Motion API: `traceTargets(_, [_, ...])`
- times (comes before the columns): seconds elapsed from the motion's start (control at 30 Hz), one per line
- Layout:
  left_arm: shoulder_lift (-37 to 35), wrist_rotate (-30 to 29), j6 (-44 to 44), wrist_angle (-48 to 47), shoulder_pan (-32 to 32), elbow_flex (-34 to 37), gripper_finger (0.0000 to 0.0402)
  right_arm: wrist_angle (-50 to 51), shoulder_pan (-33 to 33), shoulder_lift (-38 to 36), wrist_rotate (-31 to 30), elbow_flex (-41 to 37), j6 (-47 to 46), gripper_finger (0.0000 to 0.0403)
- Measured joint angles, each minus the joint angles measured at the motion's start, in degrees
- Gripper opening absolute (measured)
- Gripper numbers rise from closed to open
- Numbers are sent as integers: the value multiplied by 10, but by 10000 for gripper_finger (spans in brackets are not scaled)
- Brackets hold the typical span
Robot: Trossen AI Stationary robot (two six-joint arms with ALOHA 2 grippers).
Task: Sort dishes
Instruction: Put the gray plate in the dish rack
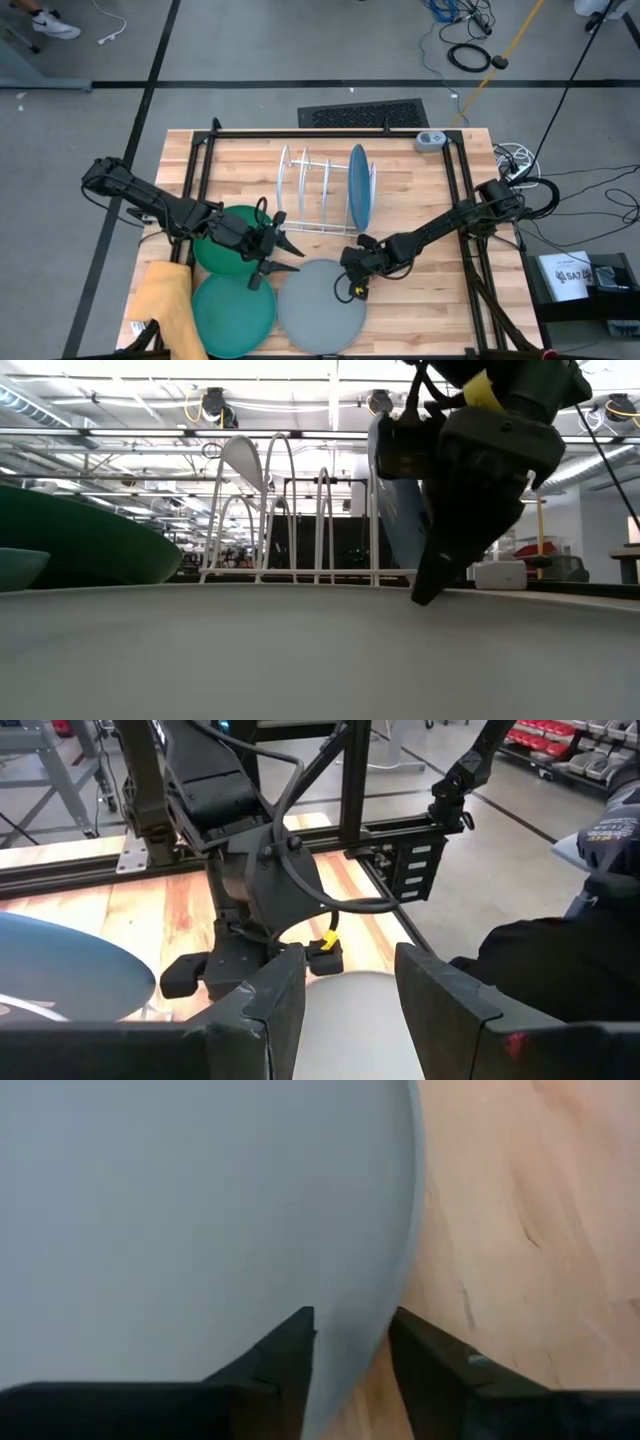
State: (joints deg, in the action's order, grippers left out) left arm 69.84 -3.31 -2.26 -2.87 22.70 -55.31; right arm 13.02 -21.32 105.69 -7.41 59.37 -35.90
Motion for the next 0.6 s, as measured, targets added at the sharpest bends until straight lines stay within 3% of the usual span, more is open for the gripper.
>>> traceTargets(0.27, [0, -2, 0, 2, 0, 0, 157, -5, 1, 0, -6, 0, 1, 27])
traceTargets(0.6, [0, -2, 1, 2, 0, 0, 157, -14, 4, 17, -8, 1, 6, 8])
